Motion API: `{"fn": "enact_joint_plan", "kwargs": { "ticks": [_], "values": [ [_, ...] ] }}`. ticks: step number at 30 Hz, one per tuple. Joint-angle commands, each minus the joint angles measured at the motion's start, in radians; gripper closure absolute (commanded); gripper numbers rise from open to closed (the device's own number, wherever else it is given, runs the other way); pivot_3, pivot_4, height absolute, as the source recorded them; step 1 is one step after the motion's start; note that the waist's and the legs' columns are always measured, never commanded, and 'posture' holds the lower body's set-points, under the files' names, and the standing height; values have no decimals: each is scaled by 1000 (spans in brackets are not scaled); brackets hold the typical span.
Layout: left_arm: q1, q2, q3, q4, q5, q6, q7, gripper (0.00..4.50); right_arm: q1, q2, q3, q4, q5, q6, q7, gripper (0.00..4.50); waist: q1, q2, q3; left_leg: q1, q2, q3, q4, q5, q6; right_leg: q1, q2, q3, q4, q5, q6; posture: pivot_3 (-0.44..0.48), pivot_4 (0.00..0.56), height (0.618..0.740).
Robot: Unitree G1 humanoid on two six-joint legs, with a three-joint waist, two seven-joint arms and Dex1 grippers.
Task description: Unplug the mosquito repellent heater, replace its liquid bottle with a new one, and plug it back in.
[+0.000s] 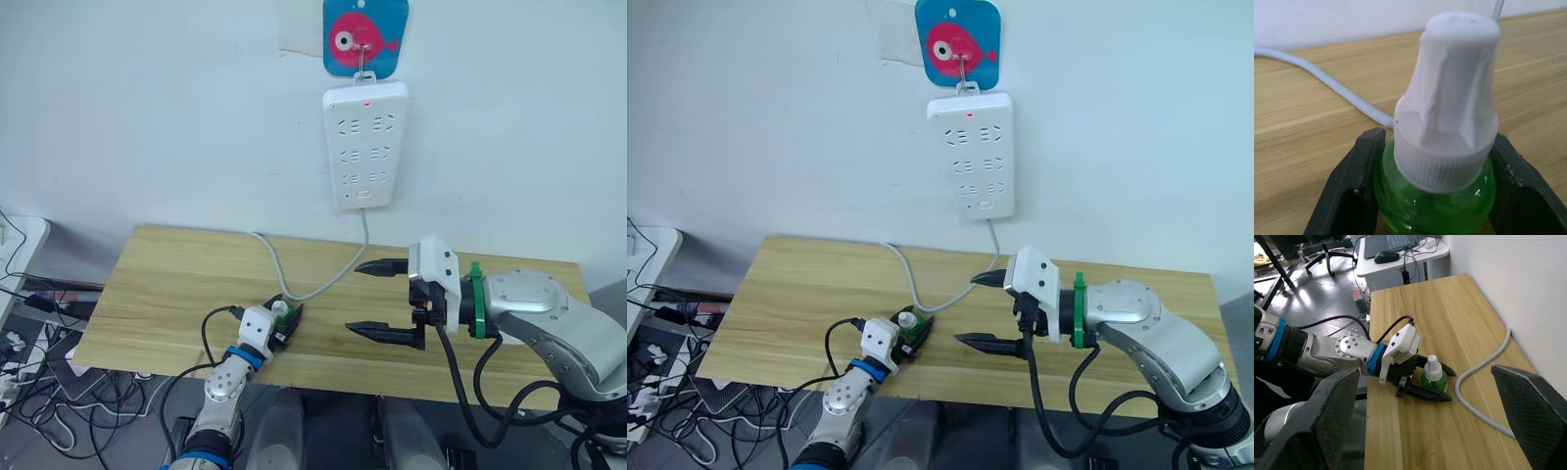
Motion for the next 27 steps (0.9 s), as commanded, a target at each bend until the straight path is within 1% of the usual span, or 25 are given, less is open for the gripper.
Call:
{"fn": "enact_joint_plan", "kwargs": {
  "ticks": [1, 2, 4, 8, 10, 12, 15, 18, 21, 24, 27],
  "values": [
    [20, 3, -14, -54, -18, 16, -38, 2212, 16, -6, -38, -33, 12, -11, -5, 0, 1, 0, 0, 0, 0, 0, 0, 0, 0, 0, 0, 0, 0, 0, 0, 196, 332, 740],
    [25, 7, -24, -82, -24, 31, -59, 2212, 28, -10, -44, -37, 10, -14, -6, 0, 1, 0, 0, 0, 0, 0, 0, 0, 0, 0, 0, 0, 0, 0, 0, 196, 329, 740],
    [44, 26, -61, -204, -44, 106, -131, 2212, 70, -27, -69, -56, 11, -20, -4, 0, 3, 0, 0, -1, 0, -1, 0, 0, 0, -1, 0, -1, 0, 0, 0, 203, 316, 740],
    [50, 104, -122, -463, -116, 298, -279, 2212, 166, -61, -123, -88, 4, -48, 1, 0, 7, 0, 0, -5, 0, -4, 0, 0, -1, -2, 0, -4, -1, 0, 0, 210, 297, 740],
    [23, 146, -139, -537, -149, 388, -344, 2212, 211, -74, -135, -100, -13, -73, 4, 0, 6, 1, -1, -5, 0, -5, 0, 1, -1, -2, 0, -5, -1, 0, 0, 200, 281, 740],
    [-23, 168, -149, -590, -201, 484, -405, 2212, 245, -83, -138, -111, -34, -100, 1, 0, 5, 0, -1, -5, 0, -6, 0, 2, -3, -2, 0, -6, 0, 0, 0, 193, 276, 740],
    [-110, 186, -183, -665, -297, 648, -517, 2212, 264, -59, -144, -129, -44, -107, -44, 0, 3, 0, -1, -6, 0, -6, 1, 2, -4, -2, 0, -6, 0, 0, 0, 185, 264, 740],
    [-202, 193, -205, -678, -346, 757, -607, 2212, 243, -8, -137, -146, -30, -80, -119, 0, 0, -1, -2, -6, 0, -6, 1, 3, -5, -2, 0, -6, -1, 0, 1, 167, 246, 740],
    [-285, 191, -216, -648, -364, 805, -678, 2212, 223, 39, -125, -163, -13, -44, -182, 0, -3, -1, -3, -7, 0, -7, 1, 5, -9, -2, 0, -7, -1, 0, 0, 148, 236, 740],
    [-356, 200, -248, -599, -334, 801, -761, 2212, 208, 92, -109, -172, -6, -5, -247, 0, -14, -1, -4, -10, 0, -8, 1, 5, -10, -5, 0, -9, 0, 1, 0, 132, 227, 740],
    [-420, 186, -271, -545, -294, 767, -793, 2212, 185, 132, -89, -168, -21, 30, -305, 0, -21, -2, -5, -13, 0, -10, 2, 6, -10, -7, 0, -10, 0, 1, 0, 121, 225, 740]
  ]
}}
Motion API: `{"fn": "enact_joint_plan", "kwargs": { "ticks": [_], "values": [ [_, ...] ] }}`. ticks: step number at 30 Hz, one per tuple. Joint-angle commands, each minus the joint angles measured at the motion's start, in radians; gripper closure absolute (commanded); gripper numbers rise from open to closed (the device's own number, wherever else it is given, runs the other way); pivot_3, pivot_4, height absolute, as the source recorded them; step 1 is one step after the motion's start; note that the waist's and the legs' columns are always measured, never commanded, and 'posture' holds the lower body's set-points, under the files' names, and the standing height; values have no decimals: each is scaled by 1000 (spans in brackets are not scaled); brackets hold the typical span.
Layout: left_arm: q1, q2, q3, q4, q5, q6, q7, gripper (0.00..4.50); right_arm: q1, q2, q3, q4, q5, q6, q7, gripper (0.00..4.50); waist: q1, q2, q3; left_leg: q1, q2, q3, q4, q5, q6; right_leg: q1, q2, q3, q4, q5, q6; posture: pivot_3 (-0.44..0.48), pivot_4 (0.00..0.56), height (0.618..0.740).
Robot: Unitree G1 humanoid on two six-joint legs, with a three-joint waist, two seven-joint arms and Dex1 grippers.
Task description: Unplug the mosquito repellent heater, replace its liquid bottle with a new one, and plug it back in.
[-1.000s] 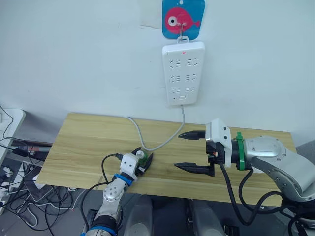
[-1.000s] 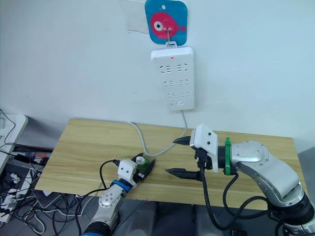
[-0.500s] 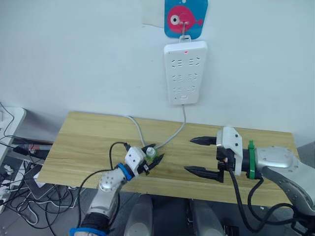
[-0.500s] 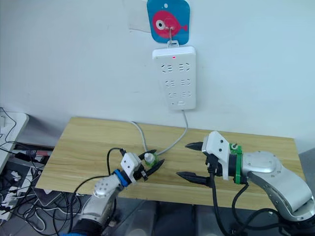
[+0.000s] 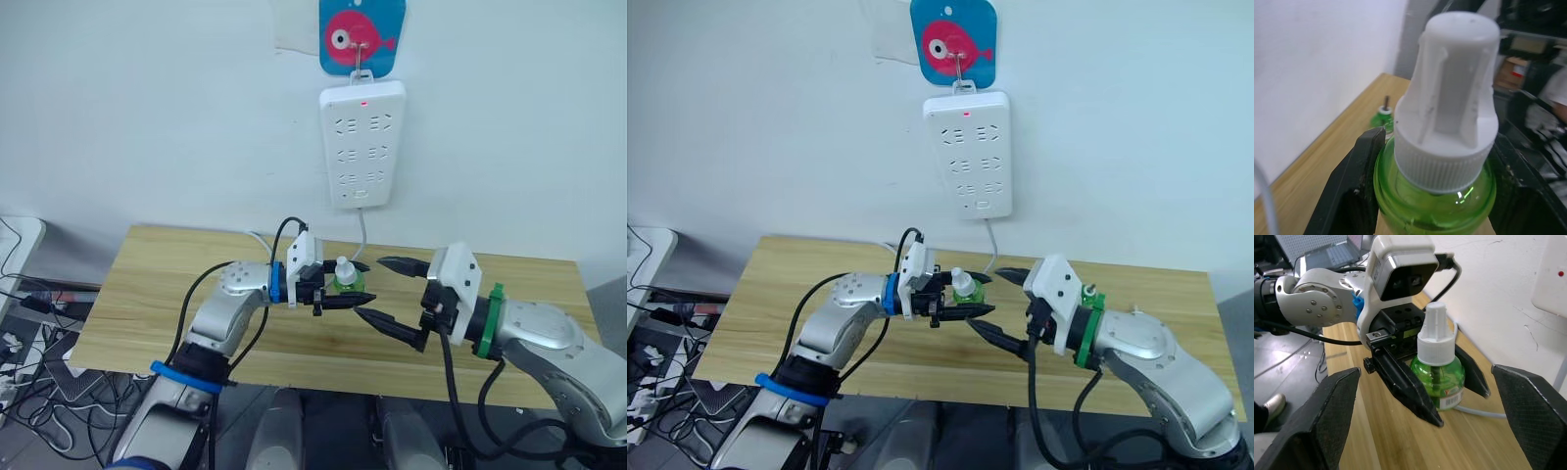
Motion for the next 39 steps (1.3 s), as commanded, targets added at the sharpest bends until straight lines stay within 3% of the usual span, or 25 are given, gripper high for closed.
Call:
{"fn": "enact_joint_plan", "kwargs": {
  "ticks": [1, 13, 16, 24, 34, 39],
  "values": [
    [-56, -19, -30, 41, 35, -44, -49, 2212, -22, 39, 17, -40, 5, 37, -74, 0, -3, 0, 0, 0, 0, 0, 0, 0, 0, 0, 0, 0, 0, 0, 0, 119, 227, 740],
    [-117, -64, -36, 135, 103, -135, -87, 2212, -93, 140, 69, -5, 2, 139, -178, 0, -28, 0, -2, -4, 0, -9, 0, 3, -4, -2, -1, -10, 2, 0, 0, 117, 226, 740],
    [-124, -72, -28, 146, 108, -134, -86, 2212, -91, 126, 76, -1, -11, 135, -165, 565, -30, 0, -2, -5, 0, -11, 0, 4, -5, -1, -1, -12, 2, 0, 0, 120, 229, 740],
    [-139, -83, -20, 157, 109, -134, -83, 2212, -86, 86, 116, 9, -54, 107, -128, 3453, -31, 0, -3, -5, -1, -12, 0, 5, -4, -1, -1, -12, 3, 1, -1, 125, 229, 740],
    [-128, -85, 3, 157, 81, -162, -112, 2212, -72, 40, 57, 0, -29, 74, -60, 3492, -31, 0, -3, -5, -1, -12, 1, 5, -4, -1, -1, -13, 4, 1, -2, 125, 230, 740],
    [-108, -59, 2, 165, 44, -240, -243, 2212, -88, -44, -5, 5, 64, 36, 97, 3492, -31, 0, -3, -4, -1, -12, 1, 5, -4, 0, -1, -13, 4, 1, -2, 113, 228, 740]
  ]
}}
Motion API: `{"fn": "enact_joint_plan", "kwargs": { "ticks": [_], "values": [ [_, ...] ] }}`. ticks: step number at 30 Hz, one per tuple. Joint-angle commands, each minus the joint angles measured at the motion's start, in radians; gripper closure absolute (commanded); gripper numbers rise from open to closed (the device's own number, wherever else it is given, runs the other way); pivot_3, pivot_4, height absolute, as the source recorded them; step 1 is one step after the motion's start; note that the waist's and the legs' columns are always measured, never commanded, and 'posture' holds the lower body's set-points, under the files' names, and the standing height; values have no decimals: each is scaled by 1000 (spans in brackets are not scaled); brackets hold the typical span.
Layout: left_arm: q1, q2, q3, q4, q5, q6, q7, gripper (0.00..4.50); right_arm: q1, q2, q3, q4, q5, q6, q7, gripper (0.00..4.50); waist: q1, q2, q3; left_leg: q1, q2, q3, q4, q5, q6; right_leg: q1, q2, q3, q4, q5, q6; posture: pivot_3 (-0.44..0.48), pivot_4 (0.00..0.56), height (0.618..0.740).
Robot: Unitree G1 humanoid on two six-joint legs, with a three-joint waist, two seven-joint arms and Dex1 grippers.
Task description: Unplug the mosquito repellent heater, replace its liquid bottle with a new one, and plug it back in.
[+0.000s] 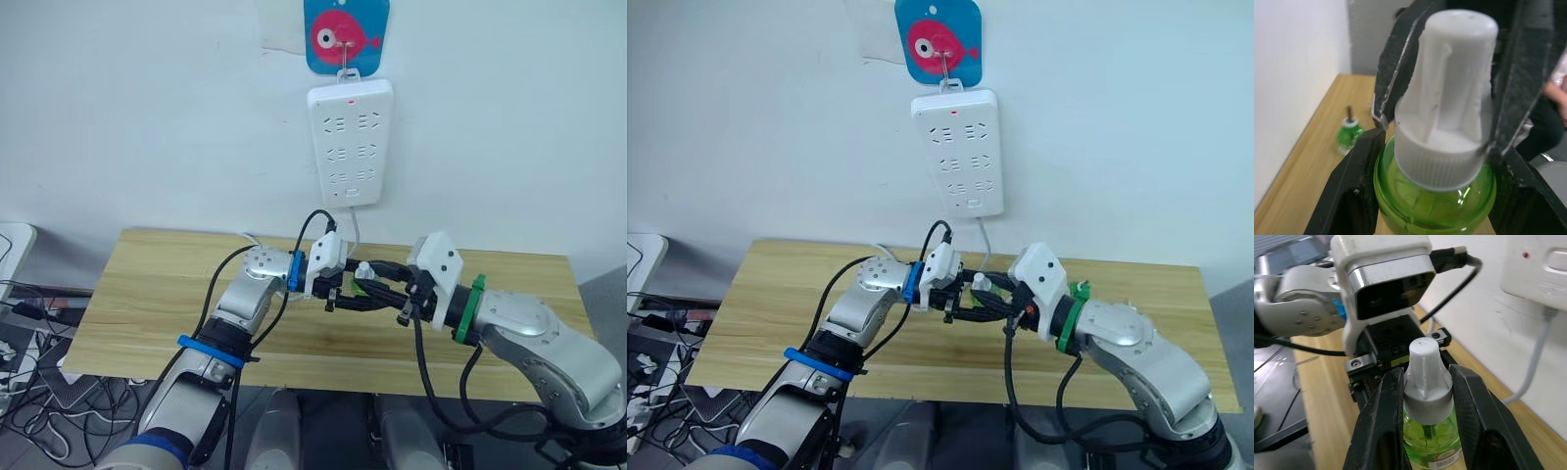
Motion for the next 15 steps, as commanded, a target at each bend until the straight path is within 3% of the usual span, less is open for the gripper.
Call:
{"fn": "enact_joint_plan", "kwargs": {
  "ticks": [1, 6, 11, 15],
  "values": [
    [3, 25, 34, -6, -52, -81, -104, 2212, -8, -59, -56, -25, 93, -35, 147, 3492, 0, 0, 0, 0, 0, 0, 0, 0, 0, 0, 0, 0, 0, 0, 0, 113, 228, 740],
    [9, 49, -12, -17, -111, -130, -223, 2212, -58, -144, -16, 35, 112, -125, 369, 3492, 0, 0, 0, 1, 0, 0, 2, 0, 1, 2, 0, 0, 0, 1, -2, 114, 227, 740],
    [-1, 119, -130, -37, -187, -171, -230, 2212, -121, -186, 61, 137, 62, -240, 568, 3492, -2, 0, 0, 1, 0, -1, 4, 0, 1, 3, 0, -1, 0, 1, -2, 114, 227, 740],
    [-12, 152, -157, -25, -211, -180, -230, 2212, -161, -205, 69, 214, 34, -284, 628, 3492, 0, 0, 0, 1, 0, -1, 7, 0, 1, 3, 0, -1, 1, 1, -2, 127, 219, 740]
  ]
}}
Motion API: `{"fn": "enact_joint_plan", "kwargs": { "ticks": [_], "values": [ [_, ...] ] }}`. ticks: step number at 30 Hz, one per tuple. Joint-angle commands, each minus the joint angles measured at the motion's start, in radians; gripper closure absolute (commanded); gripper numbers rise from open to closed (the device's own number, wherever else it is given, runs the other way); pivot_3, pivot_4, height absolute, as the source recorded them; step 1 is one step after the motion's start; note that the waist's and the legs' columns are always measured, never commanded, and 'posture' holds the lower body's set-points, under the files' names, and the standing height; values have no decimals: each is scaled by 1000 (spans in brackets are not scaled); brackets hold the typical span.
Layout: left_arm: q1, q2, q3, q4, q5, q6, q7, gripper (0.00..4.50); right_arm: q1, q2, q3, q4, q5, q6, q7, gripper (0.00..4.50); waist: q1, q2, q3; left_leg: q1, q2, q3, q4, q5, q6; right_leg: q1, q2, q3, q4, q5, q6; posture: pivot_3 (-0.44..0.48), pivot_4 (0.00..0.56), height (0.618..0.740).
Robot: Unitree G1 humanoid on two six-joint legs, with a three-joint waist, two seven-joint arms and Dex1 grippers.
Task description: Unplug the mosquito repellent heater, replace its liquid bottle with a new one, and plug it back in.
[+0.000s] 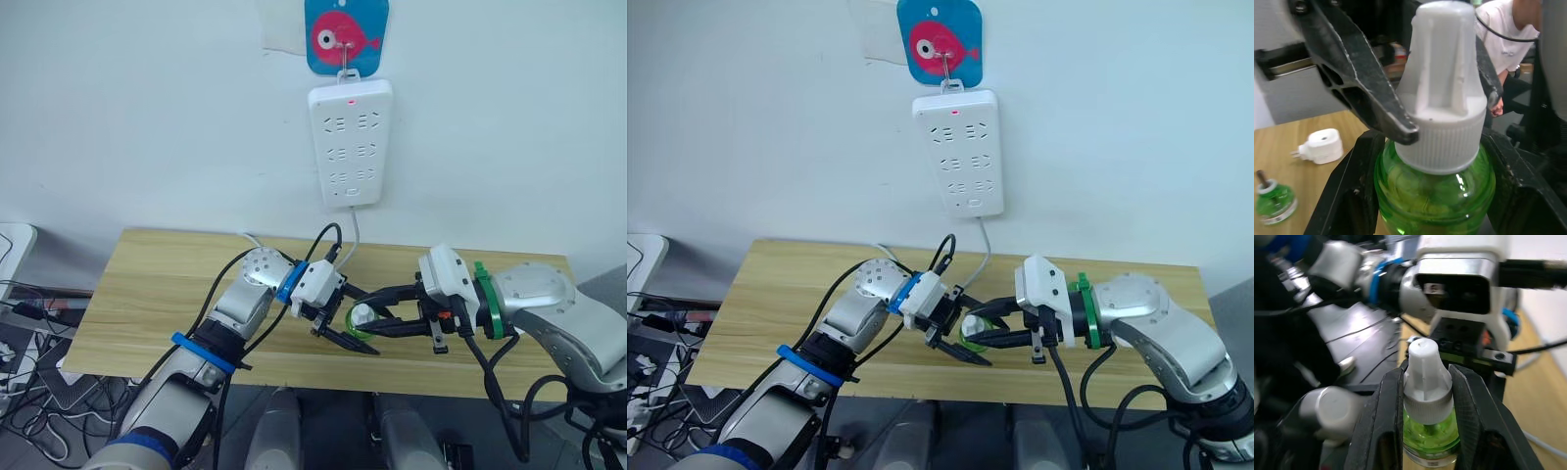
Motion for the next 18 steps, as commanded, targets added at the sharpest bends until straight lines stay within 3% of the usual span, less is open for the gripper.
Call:
{"fn": "enact_joint_plan", "kwargs": {
  "ticks": [1, 2, 6, 12, 16, 18],
  "values": [
    [-10, 44, 26, 20, -24, -8, -11, 2212, -24, -40, -43, 32, 13, -18, 72, 3492, 1, 0, 0, 0, 0, 0, 1, 0, 0, 0, 0, 0, 0, 0, 0, 127, 219, 740],
    [-9, 39, 38, 27, -19, 1, -11, 2212, -26, -48, -62, 37, 22, -9, 69, 3492, 1, 0, 0, -1, 0, 0, 2, 0, 0, 0, 0, 0, 1, 0, 0, 123, 219, 740],
    [-7, 9, 84, 53, 9, 23, 16, 2212, 8, -75, -137, 15, 74, 47, 22, 2108, 1, 0, 0, -1, -1, 0, 5, 0, 0, 0, -1, 0, 3, 0, 0, 114, 214, 740],
    [-3, -37, 136, 93, 75, -6, 77, 2212, 179, -88, -301, -114, 128, 136, -145, 48, 3, 0, -1, -2, -2, 0, 6, 0, 1, 0, -2, -1, 4, 0, 0, 112, 213, 740],
    [6, -61, 161, 90, 95, 10, 122, 2212, 274, -21, -347, -246, 96, 168, -355, 48, -1, 0, -3, -1, -2, 0, 6, 0, 1, 0, -2, -1, 6, 0, 0, 105, 211, 740],
    [12, -77, 170, 86, 106, 17, 152, 2212, 321, 55, -301, -328, 57, 181, -494, 48, -3, 1, -7, -1, -1, 0, 6, 0, 0, 0, -1, 0, 7, 0, 0, 99, 210, 740]
  ]
}}
